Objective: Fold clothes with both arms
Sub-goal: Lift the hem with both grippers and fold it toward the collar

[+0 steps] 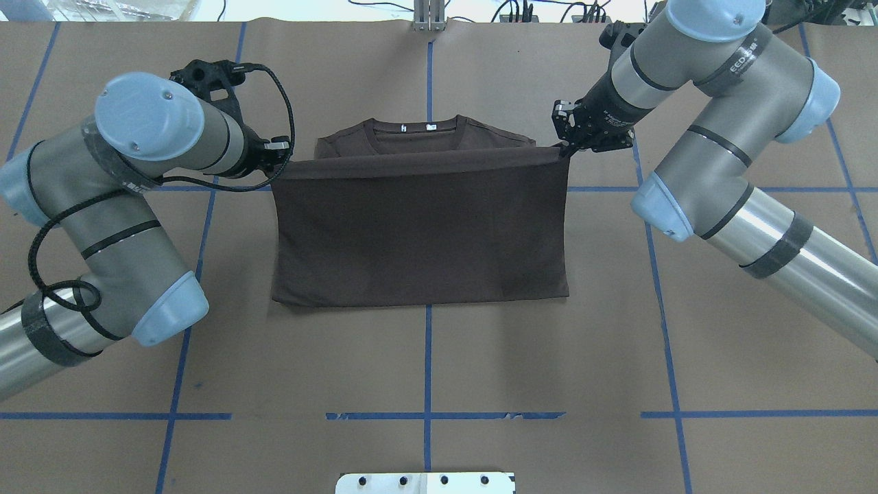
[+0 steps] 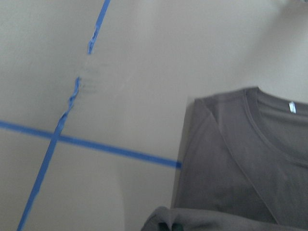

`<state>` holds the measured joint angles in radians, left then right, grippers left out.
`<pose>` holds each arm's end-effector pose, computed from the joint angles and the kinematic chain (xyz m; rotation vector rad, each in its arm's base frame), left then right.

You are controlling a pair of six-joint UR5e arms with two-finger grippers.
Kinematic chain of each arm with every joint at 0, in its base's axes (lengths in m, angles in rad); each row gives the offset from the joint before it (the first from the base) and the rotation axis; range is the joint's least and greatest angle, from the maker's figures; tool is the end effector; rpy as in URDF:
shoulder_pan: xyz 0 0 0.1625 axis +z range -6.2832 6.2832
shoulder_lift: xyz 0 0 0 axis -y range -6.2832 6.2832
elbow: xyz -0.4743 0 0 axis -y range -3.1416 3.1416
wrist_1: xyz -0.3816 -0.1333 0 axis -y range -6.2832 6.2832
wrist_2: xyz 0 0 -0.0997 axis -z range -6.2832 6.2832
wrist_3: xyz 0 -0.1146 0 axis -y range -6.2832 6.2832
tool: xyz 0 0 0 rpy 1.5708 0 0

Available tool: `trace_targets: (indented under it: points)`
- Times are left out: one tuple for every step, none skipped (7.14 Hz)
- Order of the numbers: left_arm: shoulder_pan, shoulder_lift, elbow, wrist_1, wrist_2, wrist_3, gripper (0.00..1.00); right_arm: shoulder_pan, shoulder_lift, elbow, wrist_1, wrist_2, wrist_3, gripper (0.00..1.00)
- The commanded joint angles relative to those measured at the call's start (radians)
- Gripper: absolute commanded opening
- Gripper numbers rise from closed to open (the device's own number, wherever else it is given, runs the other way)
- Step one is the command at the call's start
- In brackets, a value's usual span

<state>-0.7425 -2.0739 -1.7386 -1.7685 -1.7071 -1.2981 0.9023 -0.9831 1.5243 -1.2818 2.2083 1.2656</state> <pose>0.4204 -0.5456 0.3380 0.3120 0.8252 -0.3800 -0.3985 -0.6095 0.3492 -0.0390 -1.0007 0.2822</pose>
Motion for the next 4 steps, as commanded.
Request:
trace_targets:
  points:
    - [-0.034,-0.063,0.152,-0.104,-0.002,0.011,0.0,0.013,0.079,-0.155,0.059,-0.001,-0.002,0.0]
    - [-0.035,-0.09,0.233,-0.171,-0.002,0.007,0.0,0.014,0.11,-0.214,0.062,-0.002,-0.003,0.0]
    - [-0.035,-0.112,0.311,-0.225,0.0,0.007,0.0,0.012,0.122,-0.248,0.074,-0.018,-0.003,0.0]
    - [-0.035,-0.114,0.348,-0.261,0.001,0.008,0.0,0.012,0.13,-0.295,0.111,-0.021,-0.002,0.0]
